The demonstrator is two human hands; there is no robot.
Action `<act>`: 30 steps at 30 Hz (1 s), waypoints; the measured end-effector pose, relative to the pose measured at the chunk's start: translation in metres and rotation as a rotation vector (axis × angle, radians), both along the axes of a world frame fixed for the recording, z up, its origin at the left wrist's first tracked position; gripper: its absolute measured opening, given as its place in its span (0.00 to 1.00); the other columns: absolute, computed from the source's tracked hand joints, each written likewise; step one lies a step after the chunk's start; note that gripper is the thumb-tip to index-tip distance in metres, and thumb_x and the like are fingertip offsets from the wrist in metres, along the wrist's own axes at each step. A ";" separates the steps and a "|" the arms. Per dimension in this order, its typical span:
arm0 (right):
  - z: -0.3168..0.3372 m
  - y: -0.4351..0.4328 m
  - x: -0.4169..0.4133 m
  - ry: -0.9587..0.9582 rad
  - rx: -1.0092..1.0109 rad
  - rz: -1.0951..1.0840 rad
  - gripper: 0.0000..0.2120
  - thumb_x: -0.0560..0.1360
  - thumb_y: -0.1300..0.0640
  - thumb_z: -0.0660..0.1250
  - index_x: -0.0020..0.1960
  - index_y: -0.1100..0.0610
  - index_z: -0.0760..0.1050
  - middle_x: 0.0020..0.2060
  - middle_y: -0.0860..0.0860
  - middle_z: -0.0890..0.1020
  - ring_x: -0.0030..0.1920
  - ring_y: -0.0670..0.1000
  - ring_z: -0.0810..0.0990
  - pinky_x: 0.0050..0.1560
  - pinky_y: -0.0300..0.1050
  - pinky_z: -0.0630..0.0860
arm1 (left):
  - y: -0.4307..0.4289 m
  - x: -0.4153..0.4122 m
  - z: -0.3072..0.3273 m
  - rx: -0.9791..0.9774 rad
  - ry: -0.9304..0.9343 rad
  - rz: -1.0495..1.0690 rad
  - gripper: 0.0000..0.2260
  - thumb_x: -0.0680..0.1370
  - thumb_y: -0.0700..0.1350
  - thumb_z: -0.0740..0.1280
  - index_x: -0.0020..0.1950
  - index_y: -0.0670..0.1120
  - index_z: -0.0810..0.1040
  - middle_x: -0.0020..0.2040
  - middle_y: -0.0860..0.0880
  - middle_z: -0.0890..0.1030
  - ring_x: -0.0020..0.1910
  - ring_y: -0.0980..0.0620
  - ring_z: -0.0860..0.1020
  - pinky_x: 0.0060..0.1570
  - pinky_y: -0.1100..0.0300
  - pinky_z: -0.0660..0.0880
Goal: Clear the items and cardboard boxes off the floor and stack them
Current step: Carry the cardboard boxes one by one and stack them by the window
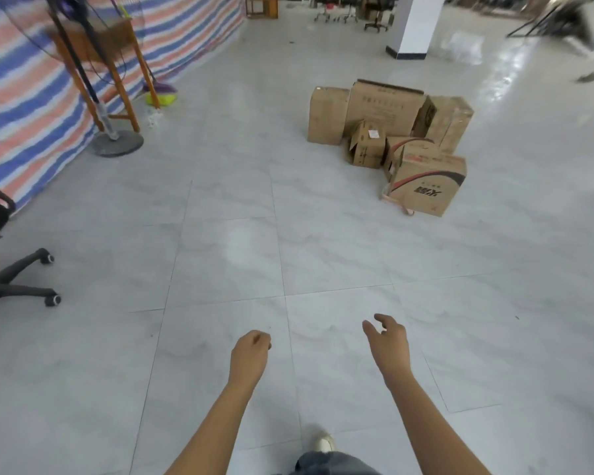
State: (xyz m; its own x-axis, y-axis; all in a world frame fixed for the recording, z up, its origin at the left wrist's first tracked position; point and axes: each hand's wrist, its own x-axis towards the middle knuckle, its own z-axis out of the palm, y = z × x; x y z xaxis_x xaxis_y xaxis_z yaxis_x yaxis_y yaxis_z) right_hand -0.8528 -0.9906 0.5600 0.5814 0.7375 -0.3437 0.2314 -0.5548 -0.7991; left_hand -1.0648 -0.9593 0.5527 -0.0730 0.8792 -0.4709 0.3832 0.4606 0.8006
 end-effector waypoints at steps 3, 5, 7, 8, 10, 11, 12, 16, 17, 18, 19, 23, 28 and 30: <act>0.003 0.050 0.035 -0.002 0.005 -0.010 0.19 0.77 0.55 0.62 0.67 0.58 0.69 0.66 0.55 0.70 0.63 0.53 0.71 0.59 0.48 0.69 | 0.044 0.037 0.006 0.021 0.013 -0.034 0.08 0.80 0.41 0.58 0.43 0.41 0.73 0.42 0.45 0.76 0.42 0.49 0.72 0.37 0.63 0.66; -0.007 0.072 0.046 0.021 -0.060 0.006 0.19 0.77 0.55 0.62 0.67 0.58 0.69 0.65 0.55 0.69 0.64 0.53 0.70 0.59 0.48 0.69 | 0.069 0.049 0.004 -0.005 0.029 -0.025 0.10 0.80 0.40 0.58 0.40 0.42 0.73 0.42 0.45 0.76 0.42 0.49 0.72 0.38 0.63 0.66; -0.020 0.090 0.051 0.043 -0.122 0.040 0.19 0.77 0.54 0.62 0.67 0.58 0.69 0.65 0.55 0.69 0.64 0.54 0.70 0.60 0.47 0.68 | 0.093 0.053 -0.001 -0.040 0.047 0.023 0.12 0.80 0.40 0.57 0.37 0.46 0.72 0.42 0.46 0.77 0.44 0.48 0.74 0.41 0.59 0.68; -0.026 0.103 0.054 0.054 -0.149 0.054 0.19 0.77 0.54 0.62 0.67 0.58 0.69 0.65 0.56 0.69 0.64 0.54 0.70 0.60 0.48 0.68 | 0.108 0.054 -0.003 -0.055 0.060 0.046 0.13 0.80 0.40 0.57 0.36 0.47 0.71 0.43 0.46 0.77 0.46 0.47 0.74 0.43 0.58 0.68; -0.034 0.137 0.062 0.059 -0.190 0.055 0.20 0.77 0.54 0.62 0.67 0.58 0.69 0.65 0.56 0.69 0.63 0.54 0.70 0.60 0.49 0.69 | 0.142 0.055 -0.013 -0.091 0.071 0.091 0.13 0.80 0.39 0.57 0.35 0.47 0.71 0.44 0.44 0.77 0.47 0.44 0.75 0.47 0.58 0.68; -0.037 0.158 0.066 0.056 -0.199 0.055 0.20 0.77 0.54 0.62 0.67 0.58 0.69 0.65 0.56 0.69 0.63 0.54 0.71 0.60 0.49 0.69 | 0.161 0.056 -0.017 -0.105 0.067 0.112 0.13 0.80 0.39 0.58 0.35 0.47 0.71 0.45 0.43 0.77 0.47 0.44 0.75 0.48 0.58 0.68; -0.040 0.180 0.071 0.051 -0.197 0.058 0.20 0.77 0.54 0.62 0.67 0.58 0.69 0.65 0.56 0.69 0.62 0.54 0.71 0.59 0.48 0.69 | 0.183 0.057 -0.022 -0.113 0.052 0.131 0.13 0.79 0.38 0.58 0.35 0.46 0.71 0.45 0.42 0.77 0.47 0.43 0.74 0.48 0.57 0.68; -0.041 0.272 0.083 0.021 -0.174 0.049 0.19 0.77 0.54 0.62 0.67 0.58 0.69 0.65 0.56 0.70 0.63 0.54 0.71 0.58 0.48 0.69 | 0.290 0.065 -0.025 -0.113 -0.019 0.160 0.11 0.79 0.39 0.58 0.37 0.44 0.73 0.45 0.43 0.77 0.46 0.45 0.73 0.48 0.57 0.69; -0.039 0.295 0.087 0.020 -0.166 0.030 0.19 0.77 0.54 0.62 0.66 0.58 0.69 0.65 0.56 0.70 0.63 0.54 0.71 0.58 0.47 0.69 | 0.321 0.068 -0.020 -0.094 -0.041 0.157 0.10 0.79 0.39 0.58 0.39 0.43 0.74 0.45 0.43 0.77 0.46 0.46 0.73 0.48 0.57 0.68; -0.035 0.319 0.091 0.016 -0.159 0.008 0.19 0.77 0.54 0.62 0.66 0.58 0.69 0.65 0.56 0.70 0.62 0.55 0.71 0.56 0.47 0.69 | 0.352 0.072 -0.014 -0.067 -0.061 0.150 0.08 0.79 0.39 0.58 0.42 0.41 0.75 0.45 0.44 0.77 0.46 0.46 0.73 0.48 0.58 0.68; -0.029 0.342 0.095 0.008 -0.155 -0.015 0.19 0.77 0.54 0.62 0.66 0.58 0.69 0.65 0.57 0.70 0.62 0.55 0.71 0.55 0.46 0.68 | 0.382 0.074 -0.007 -0.036 -0.071 0.141 0.07 0.79 0.40 0.59 0.45 0.41 0.75 0.46 0.44 0.78 0.47 0.47 0.74 0.48 0.58 0.68; -0.003 0.429 0.108 -0.012 -0.084 -0.075 0.18 0.77 0.55 0.62 0.66 0.59 0.70 0.64 0.57 0.70 0.62 0.56 0.71 0.56 0.46 0.68 | 0.480 0.083 0.020 0.053 -0.102 0.138 0.07 0.79 0.40 0.59 0.47 0.40 0.76 0.46 0.45 0.78 0.47 0.47 0.74 0.48 0.58 0.68; -0.008 0.478 0.115 -0.033 -0.128 -0.066 0.18 0.77 0.55 0.63 0.66 0.59 0.70 0.64 0.58 0.71 0.63 0.55 0.71 0.59 0.48 0.68 | 0.533 0.104 0.007 -0.034 -0.115 0.100 0.07 0.78 0.40 0.60 0.45 0.41 0.76 0.43 0.46 0.78 0.45 0.48 0.74 0.45 0.58 0.68; -0.019 0.493 0.116 -0.020 -0.187 -0.046 0.18 0.77 0.55 0.63 0.66 0.59 0.70 0.64 0.58 0.71 0.62 0.56 0.72 0.58 0.47 0.68 | 0.541 0.117 -0.006 -0.111 -0.103 0.051 0.07 0.79 0.40 0.60 0.43 0.42 0.75 0.43 0.45 0.78 0.43 0.48 0.74 0.41 0.58 0.68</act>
